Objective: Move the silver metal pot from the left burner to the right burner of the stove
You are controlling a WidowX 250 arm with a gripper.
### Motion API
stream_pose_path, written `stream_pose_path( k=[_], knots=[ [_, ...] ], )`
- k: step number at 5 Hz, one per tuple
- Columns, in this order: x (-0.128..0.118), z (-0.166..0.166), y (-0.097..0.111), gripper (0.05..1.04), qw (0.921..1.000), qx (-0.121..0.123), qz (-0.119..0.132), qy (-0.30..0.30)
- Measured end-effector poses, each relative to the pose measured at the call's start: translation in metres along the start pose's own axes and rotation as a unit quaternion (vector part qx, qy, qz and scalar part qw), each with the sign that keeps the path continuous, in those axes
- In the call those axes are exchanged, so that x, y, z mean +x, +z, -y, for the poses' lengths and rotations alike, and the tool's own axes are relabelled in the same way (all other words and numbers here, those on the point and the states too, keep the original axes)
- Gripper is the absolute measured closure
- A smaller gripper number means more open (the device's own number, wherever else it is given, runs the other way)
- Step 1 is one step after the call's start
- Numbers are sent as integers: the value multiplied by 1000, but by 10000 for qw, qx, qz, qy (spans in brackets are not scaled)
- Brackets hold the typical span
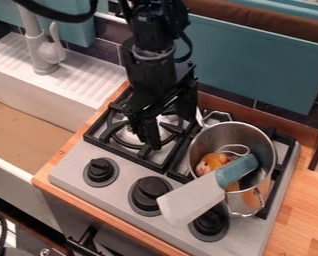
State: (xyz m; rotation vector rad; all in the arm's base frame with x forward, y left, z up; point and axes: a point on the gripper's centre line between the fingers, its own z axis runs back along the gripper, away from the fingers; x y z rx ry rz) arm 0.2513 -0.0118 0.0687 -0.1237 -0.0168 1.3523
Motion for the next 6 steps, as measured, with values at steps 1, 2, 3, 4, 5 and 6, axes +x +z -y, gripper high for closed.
stream_pose_path(
  k=[1,2,3,4,5,6],
  knots=[
    [11,-3,0,84,10000,18,62,69],
    [25,-6,2,84,9999,10,124,116],
    [39,-9,3,84,9998,-68,132,97],
    [53,-12,4,84,9998,-147,104,97],
    [69,-13,8,84,9996,-81,79,252],
    [78,-10,15,84,9997,-90,112,211]
  ],
)
